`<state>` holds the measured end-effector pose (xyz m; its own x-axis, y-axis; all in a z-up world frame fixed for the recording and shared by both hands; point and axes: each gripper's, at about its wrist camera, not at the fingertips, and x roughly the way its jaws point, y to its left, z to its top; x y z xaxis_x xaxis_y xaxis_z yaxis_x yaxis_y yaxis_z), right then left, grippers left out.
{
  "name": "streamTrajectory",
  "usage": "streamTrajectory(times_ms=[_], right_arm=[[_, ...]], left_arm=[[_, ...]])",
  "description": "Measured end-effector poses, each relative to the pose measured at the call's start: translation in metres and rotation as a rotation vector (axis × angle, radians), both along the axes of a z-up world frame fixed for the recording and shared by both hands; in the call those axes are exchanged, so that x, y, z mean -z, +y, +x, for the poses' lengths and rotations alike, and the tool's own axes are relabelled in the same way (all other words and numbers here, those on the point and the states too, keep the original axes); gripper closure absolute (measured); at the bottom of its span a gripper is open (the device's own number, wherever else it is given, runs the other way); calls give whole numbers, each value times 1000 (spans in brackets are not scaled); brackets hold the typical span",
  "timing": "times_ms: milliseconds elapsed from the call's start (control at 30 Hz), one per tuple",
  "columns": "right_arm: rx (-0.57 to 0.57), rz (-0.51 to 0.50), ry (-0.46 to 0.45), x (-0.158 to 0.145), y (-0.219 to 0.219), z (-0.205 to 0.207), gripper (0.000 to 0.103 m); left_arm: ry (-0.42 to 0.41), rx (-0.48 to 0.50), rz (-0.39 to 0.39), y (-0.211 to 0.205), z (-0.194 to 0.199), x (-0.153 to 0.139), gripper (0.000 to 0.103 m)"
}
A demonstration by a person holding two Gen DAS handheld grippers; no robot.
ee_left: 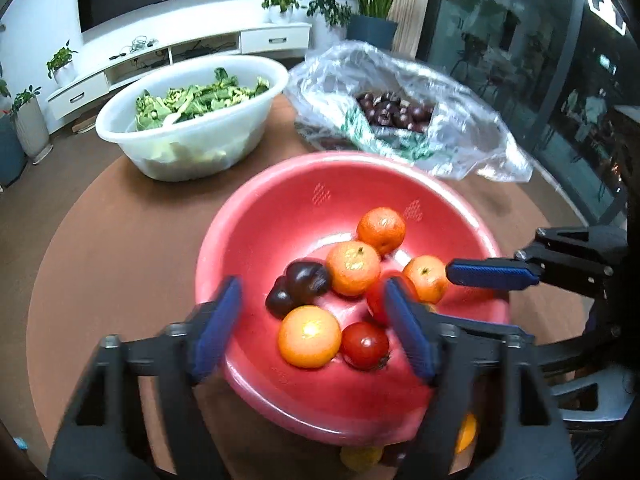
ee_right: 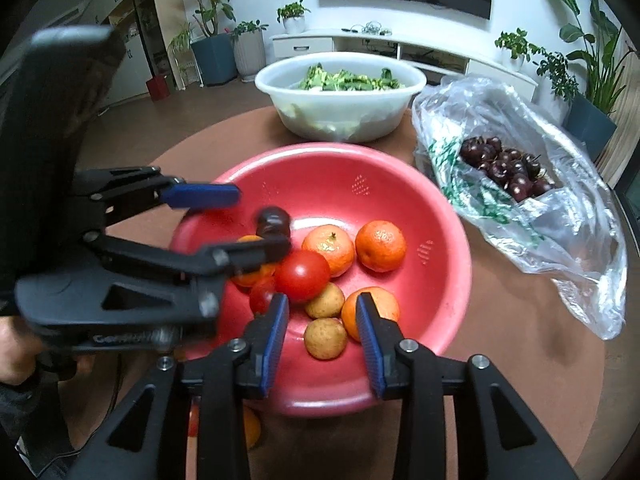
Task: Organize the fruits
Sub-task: 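Withdraw both tools from the red bowl back toward the fruits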
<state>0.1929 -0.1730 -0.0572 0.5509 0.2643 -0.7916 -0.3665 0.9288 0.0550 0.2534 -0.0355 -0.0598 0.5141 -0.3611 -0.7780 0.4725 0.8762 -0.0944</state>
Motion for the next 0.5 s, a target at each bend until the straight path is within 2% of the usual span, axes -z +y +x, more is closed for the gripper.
streamTrajectory(times_ms=[167, 300, 400, 500], right_arm=[[20, 27, -43, -17, -12, -19, 62], [40, 72, -64, -26, -24, -40, 51], [49, 142, -47, -22, -32, -58, 37], [55, 189, -8, -8, -34, -70, 35]], left_arm=[[-15, 11, -8, -2, -8, -9, 29], [-57, -8, -39, 11, -29, -25, 9], [-65, -45, -77, 29, -49, -32, 3], [-79, -91, -81, 47, -77, -32, 0]])
